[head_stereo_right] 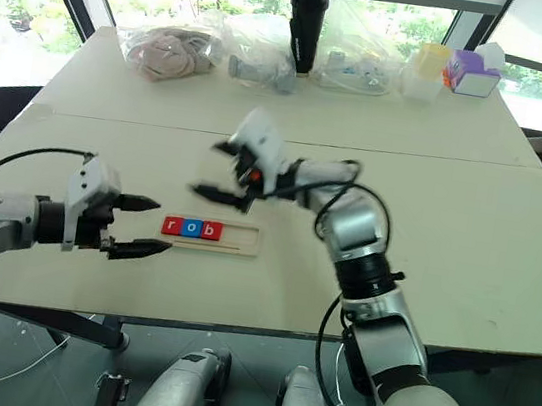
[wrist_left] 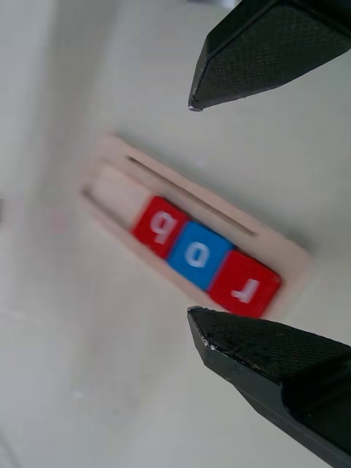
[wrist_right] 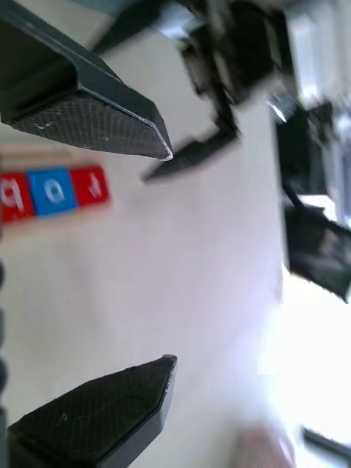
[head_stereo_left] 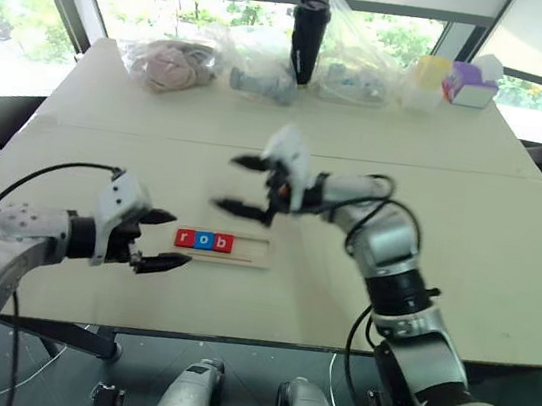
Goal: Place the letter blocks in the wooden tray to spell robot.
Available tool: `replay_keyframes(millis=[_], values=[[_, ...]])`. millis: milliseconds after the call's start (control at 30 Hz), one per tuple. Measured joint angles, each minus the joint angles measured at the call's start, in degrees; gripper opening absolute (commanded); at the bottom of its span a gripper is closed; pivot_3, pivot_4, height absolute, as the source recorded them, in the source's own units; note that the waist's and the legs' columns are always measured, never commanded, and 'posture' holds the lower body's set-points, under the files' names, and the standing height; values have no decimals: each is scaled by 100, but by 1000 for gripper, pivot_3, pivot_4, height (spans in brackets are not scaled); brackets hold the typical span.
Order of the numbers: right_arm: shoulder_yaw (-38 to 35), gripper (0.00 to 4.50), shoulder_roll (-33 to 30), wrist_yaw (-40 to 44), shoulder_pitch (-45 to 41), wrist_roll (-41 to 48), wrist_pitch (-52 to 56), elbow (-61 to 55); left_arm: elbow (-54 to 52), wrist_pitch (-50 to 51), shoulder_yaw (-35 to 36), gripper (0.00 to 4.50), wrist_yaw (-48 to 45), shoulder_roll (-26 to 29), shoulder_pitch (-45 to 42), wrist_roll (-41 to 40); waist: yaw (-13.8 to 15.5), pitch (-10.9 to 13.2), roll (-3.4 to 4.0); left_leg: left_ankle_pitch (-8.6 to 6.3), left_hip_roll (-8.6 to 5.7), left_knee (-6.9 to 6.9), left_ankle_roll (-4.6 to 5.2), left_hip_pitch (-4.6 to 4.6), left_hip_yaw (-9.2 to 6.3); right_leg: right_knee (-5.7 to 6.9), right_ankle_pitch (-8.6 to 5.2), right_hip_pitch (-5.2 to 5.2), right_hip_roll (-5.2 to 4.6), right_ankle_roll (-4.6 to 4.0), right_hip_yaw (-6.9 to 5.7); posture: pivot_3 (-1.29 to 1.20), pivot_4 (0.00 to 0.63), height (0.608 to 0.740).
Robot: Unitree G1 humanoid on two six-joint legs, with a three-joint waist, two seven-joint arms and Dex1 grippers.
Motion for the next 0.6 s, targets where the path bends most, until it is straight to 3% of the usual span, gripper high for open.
replay_keyframes(millis=[133,267,433,600], values=[[-835,4437,-409,-1066,331,50,1403,-528,-101,114,24,4500,99,-110,-460,-245,21,-1,0,6,0,-4,10,-2,6,9,-3,16,-4,-5,4,0,150,740],[-1201,4437,-218,-1806,942,183,2243,-938,48,87,-365,4500,163,-333,-785,-174,-38,0,1,10,4,-8,16,-3,17,30,3,3,-3,6,18,0,150,740],[-20,4437,-466,-2073,1741,-478,1275,-860,428,19,-665,4500,172,-551,-1238,-38,-142,1,1,12,3,3,19,-1,33,32,-2,5,6,0,18,0,150,740],[176,4437,-467,-2206,1637,-707,695,-117,633,-88,-799,4500,81,-582,-1489,84,-127,1,0,13,3,8,20,1,36,32,3,11,7,10,20,0,150,740]])
